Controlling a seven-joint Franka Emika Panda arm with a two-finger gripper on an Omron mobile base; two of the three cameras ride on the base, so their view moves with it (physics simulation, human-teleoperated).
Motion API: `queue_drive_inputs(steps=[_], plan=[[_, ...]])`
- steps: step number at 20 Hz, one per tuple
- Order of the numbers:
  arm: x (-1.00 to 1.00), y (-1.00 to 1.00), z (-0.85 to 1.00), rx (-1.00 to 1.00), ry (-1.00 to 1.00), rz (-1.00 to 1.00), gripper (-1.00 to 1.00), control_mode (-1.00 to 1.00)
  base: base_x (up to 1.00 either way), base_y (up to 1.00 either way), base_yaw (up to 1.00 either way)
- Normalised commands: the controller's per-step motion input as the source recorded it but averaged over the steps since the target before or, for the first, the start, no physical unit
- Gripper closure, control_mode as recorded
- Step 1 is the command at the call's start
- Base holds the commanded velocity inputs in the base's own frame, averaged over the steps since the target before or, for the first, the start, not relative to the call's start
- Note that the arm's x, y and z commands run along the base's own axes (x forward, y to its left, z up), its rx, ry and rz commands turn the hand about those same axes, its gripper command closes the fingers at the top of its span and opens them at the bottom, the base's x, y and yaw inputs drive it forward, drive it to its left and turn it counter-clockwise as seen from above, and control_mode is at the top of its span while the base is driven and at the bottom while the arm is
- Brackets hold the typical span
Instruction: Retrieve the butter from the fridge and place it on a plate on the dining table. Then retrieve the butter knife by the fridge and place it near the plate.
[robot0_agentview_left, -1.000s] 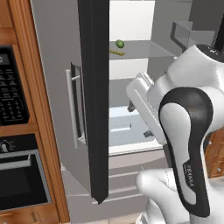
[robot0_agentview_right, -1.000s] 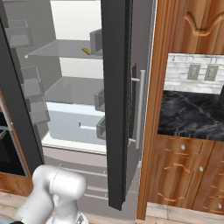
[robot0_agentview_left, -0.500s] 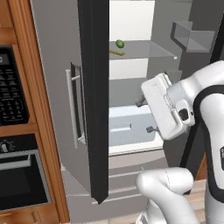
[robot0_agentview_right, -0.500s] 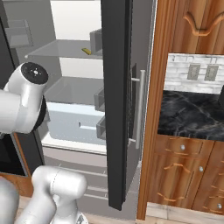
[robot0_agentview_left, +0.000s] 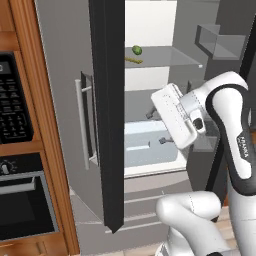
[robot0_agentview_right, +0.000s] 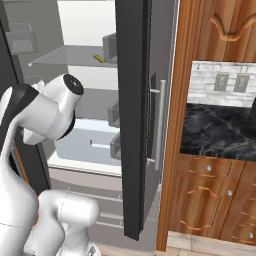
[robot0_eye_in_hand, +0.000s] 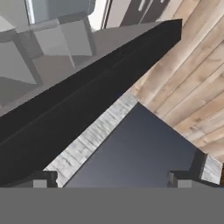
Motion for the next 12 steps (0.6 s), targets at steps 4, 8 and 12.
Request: queue_drive_inputs(steps=[4,8,12], plan=[[0.6,0.0,-0.07,0.0,-0.08,0.04,-1.0,-1.0,0.0,0.0,0.0],[0.48,0.0,0.0,0.0,-0.13,-0.01,-1.0,-1.0,0.0,0.0,0.0],[0.36,0.0,0.0,0.01,-0.13,-0.13,-1.0,-1.0,0.0,0.0,0.0]])
